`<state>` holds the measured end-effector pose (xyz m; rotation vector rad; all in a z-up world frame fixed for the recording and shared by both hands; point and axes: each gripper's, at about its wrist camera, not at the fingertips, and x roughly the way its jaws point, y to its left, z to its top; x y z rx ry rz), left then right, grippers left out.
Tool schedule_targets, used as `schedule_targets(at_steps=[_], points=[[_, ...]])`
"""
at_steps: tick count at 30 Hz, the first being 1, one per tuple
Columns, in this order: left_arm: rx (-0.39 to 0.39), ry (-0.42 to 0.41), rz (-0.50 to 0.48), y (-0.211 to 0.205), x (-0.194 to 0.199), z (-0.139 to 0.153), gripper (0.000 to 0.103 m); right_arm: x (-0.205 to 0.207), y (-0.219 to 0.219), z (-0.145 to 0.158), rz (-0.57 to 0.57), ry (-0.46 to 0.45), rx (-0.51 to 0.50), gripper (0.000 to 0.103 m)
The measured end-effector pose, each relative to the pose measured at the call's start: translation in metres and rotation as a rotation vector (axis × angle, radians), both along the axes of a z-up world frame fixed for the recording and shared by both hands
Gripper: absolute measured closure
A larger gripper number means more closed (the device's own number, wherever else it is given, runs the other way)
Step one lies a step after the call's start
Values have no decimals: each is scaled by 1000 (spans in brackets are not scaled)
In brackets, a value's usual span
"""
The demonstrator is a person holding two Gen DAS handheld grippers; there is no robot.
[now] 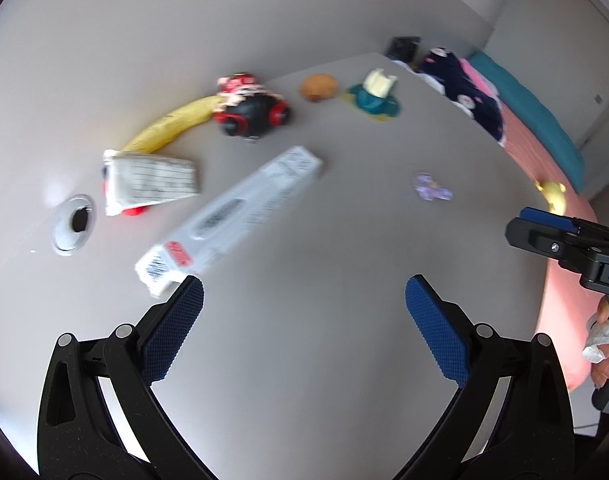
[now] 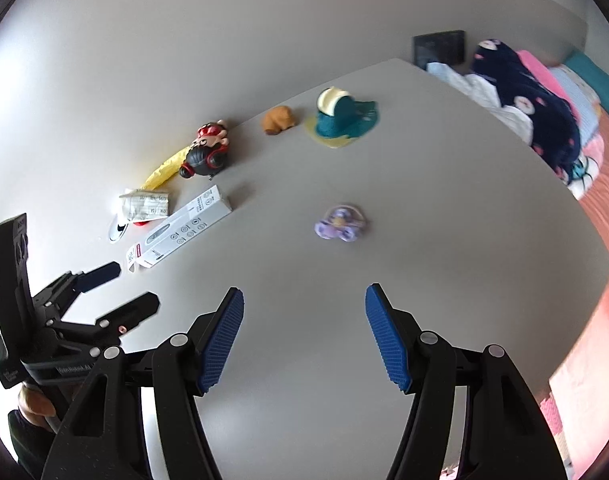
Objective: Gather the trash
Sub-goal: 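Move both open tools back over the table toward the remaining items, then grasp the white thermometer box with the left tool while the right tool grasps the lavender pacifier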
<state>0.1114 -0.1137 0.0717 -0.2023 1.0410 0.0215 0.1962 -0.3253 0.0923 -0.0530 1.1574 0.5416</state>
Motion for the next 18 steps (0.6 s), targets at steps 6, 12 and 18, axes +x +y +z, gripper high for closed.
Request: schedule_targets(at_steps=[6, 12, 18], points=[[68, -8, -26, 19, 23, -9, 5, 20, 16, -19, 3, 7, -38, 39], [153, -17, -119, 14, 57, -18, 5, 38, 19, -38, -16, 27, -75, 46], [169, 25, -153, 18, 78, -35, 10, 56, 22, -55, -39, 46, -108, 47]])
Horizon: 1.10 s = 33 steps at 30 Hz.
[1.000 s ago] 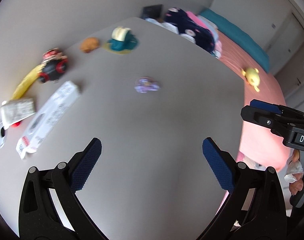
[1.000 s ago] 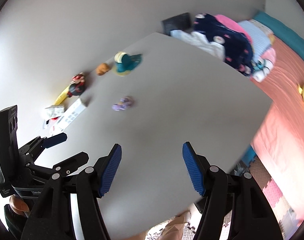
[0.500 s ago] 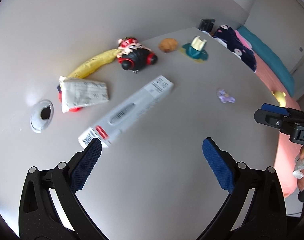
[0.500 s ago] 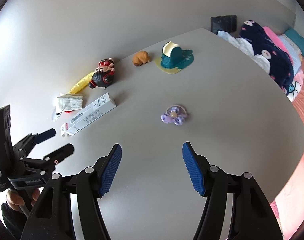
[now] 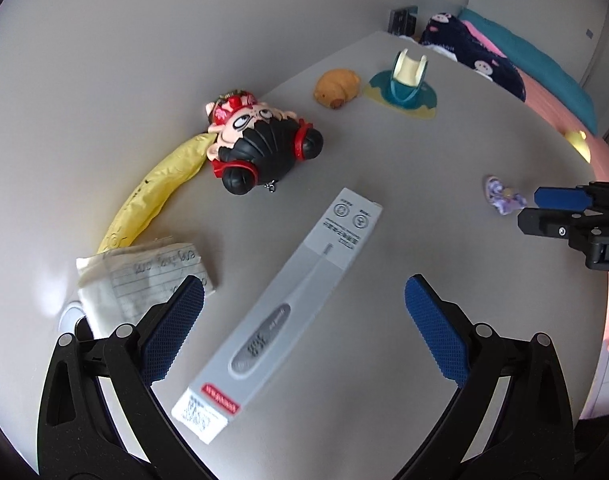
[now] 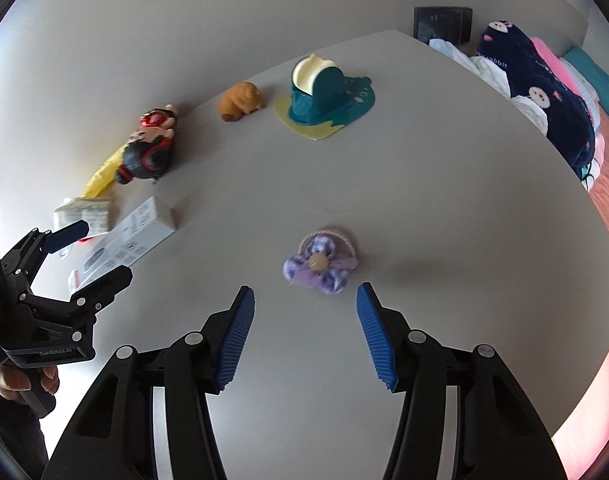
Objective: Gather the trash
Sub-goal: 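Grasp the white thermometer box with the left tool while the right tool grasps the lavender pacifier, then carry both items over the black bin and open both tools to drop them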
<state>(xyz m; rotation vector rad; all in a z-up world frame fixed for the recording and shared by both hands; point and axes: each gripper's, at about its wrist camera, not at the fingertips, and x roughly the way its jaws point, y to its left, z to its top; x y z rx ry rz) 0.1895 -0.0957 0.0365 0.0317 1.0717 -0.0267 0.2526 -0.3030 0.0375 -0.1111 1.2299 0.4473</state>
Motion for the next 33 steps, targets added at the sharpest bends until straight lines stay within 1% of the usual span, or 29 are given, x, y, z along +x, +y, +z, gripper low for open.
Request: schedule_targets(at_steps=[1, 2, 3, 4, 5, 6, 8, 9, 10, 12, 13, 14, 16, 23, 29, 33], points=[[-5, 12, -2, 1, 2, -3, 13, 2, 1, -2, 0, 0, -8, 47], [-12, 34, -7, 3, 5, -7, 23, 4, 3, -5, 1, 2, -15, 47], [-15, 51, -12, 2, 6, -10, 36, 7, 5, -8, 3, 5, -22, 47], [-12, 67, -18, 2, 7, -14, 43, 9, 6, -11, 4, 6, -29, 47], [7, 59, -19, 2, 6, -13, 45, 10, 7, -13, 6, 7, -37, 48], [-3, 63, -25, 2, 6, -13, 50, 11, 8, -15, 8, 9, -43, 49], [-7, 66, -20, 3, 5, -12, 55, 12, 11, -16, 21, -12, -59, 52], [-7, 65, -12, 4, 4, -11, 57, 12, 13, -16, 31, -20, -71, 60], [-8, 63, -4, 4, 3, -11, 59, 12, 15, -16, 45, -29, -89, 65], [-10, 56, 24, 5, -1, -10, 70, 11, 17, -16, 63, -30, -92, 82], [-20, 54, 35, 6, -2, -10, 73, 10, 16, -16, 66, -20, -77, 86], [-34, 52, 43, 6, -4, -9, 75, 9, 15, -16, 65, -16, -71, 87], [-62, 51, 41, 4, -8, -9, 75, 6, 11, -15, 66, -13, -57, 88], [-73, 55, 2, -21, -17, -4, 75, -10, -3, 2, 57, -14, -13, 88], [-94, 33, -19, -48, -19, 9, 75, -23, -28, 21, 37, -38, 10, 88], [-104, 17, -65, -74, -18, 18, 75, -36, -50, 35, 12, -69, 17, 88]])
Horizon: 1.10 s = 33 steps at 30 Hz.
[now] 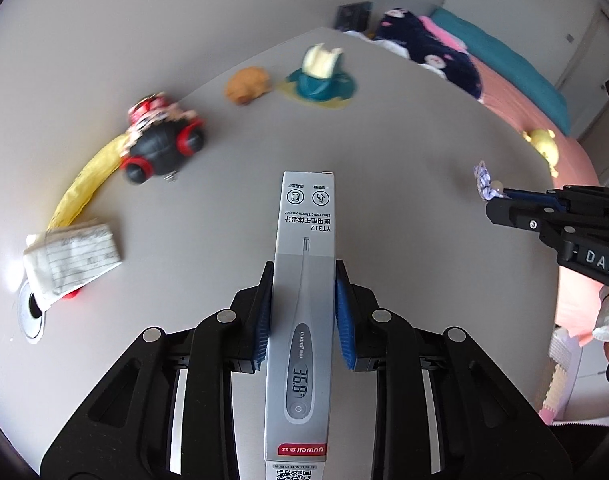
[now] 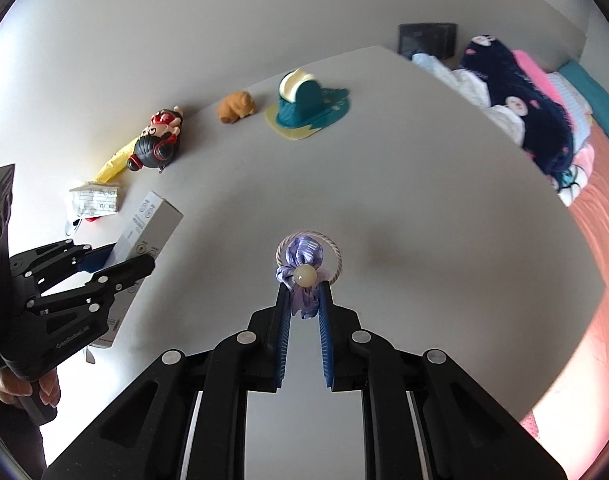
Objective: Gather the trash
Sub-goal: 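Carry both items over the black bin and open both tools to drop them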
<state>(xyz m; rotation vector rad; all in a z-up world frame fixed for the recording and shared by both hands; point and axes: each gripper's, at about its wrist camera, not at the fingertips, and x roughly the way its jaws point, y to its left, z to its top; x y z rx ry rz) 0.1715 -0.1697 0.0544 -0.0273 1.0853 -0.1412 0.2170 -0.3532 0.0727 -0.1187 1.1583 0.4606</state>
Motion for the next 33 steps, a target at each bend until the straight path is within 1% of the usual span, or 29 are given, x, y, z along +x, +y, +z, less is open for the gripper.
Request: schedule_targets(at_steps=[6, 12, 18, 23, 28, 33], points=[[-3, -14, -84, -44, 7, 9, 75, -19, -44, 16, -63, -25, 23, 88], [-15, -24, -170, -91, 11, 19, 75, -35, -96, 26, -154, -40, 39, 88], [-30, -26, -265, -143, 12, 23, 75, -57, -153, 32, -268, -58, 51, 88], [-36, -20, -355, -189, 7, 23, 75, -78, -197, 34, -358, -64, 50, 88], [-46, -11, -463, -240, -1, 23, 75, -100, -240, 31, -451, -51, 53, 88], [-47, 0, -553, -283, -11, 22, 75, -119, -273, 28, -520, -40, 47, 88]])
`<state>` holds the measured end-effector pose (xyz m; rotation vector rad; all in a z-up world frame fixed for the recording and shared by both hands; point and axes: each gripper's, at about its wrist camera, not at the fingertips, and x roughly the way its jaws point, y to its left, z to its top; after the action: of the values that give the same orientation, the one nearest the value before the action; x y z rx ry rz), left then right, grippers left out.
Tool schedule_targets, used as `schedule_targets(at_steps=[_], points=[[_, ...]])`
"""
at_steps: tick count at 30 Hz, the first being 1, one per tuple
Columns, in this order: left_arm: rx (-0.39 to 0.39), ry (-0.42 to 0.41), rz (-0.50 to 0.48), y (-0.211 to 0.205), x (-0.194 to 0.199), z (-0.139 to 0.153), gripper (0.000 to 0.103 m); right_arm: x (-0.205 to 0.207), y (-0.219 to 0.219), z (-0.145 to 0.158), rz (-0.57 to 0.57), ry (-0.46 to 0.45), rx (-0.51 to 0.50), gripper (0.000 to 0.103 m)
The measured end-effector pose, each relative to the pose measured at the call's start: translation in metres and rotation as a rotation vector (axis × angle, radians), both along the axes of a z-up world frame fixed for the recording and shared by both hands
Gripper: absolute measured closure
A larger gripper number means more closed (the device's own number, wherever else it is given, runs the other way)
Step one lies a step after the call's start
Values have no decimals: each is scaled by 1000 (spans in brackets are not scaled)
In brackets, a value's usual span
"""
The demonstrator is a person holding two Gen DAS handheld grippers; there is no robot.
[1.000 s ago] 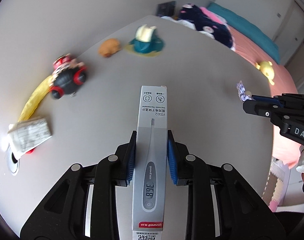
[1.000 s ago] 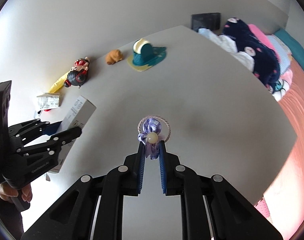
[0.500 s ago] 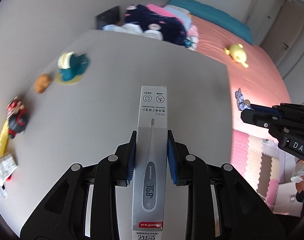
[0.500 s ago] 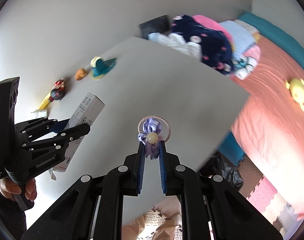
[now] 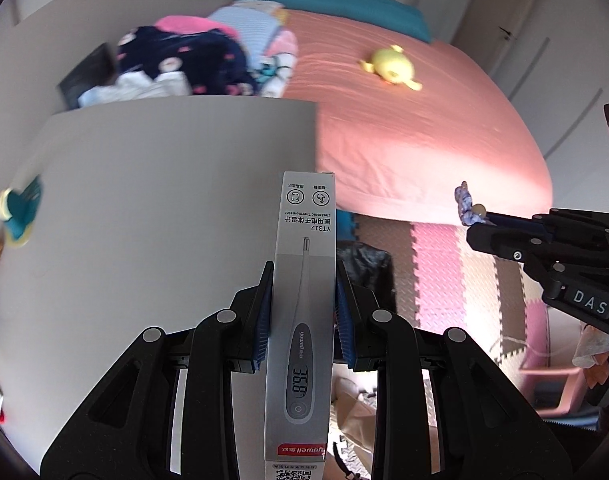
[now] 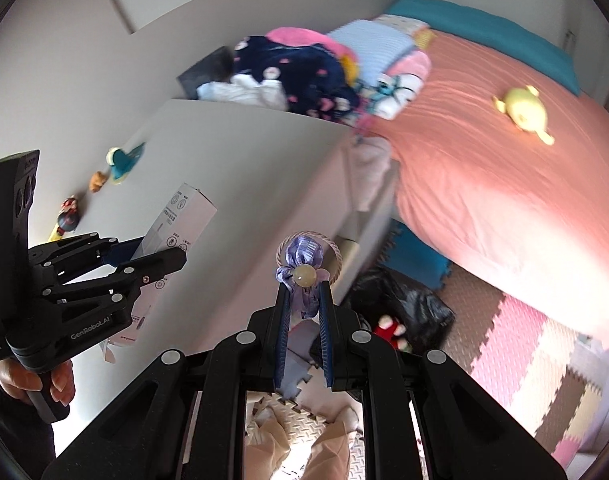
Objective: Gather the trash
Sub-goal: 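Carry both items over the black bin and open both tools to drop them, then move both open tools back over the table toward the paper and doll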
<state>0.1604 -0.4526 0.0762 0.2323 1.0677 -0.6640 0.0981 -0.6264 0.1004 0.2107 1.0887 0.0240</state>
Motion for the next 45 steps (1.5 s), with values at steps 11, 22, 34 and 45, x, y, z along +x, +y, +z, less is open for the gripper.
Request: schedule_targets(at_steps=[11, 22, 34, 45], points=[[26, 31, -135, -64, -15, -10, 75, -31, -52, -13, -113, 37, 13, 88], [85, 84, -174, -96, -19, -34, 57, -38, -80, -22, -172, 55, 29, 69], [99, 15, -117, -95, -11, -26, 6, -40, -92, -3, -195, -24, 23, 40], [88, 16, -113, -87, -12, -24, 6, -30, -73, -2, -151, -10, -29, 40]])
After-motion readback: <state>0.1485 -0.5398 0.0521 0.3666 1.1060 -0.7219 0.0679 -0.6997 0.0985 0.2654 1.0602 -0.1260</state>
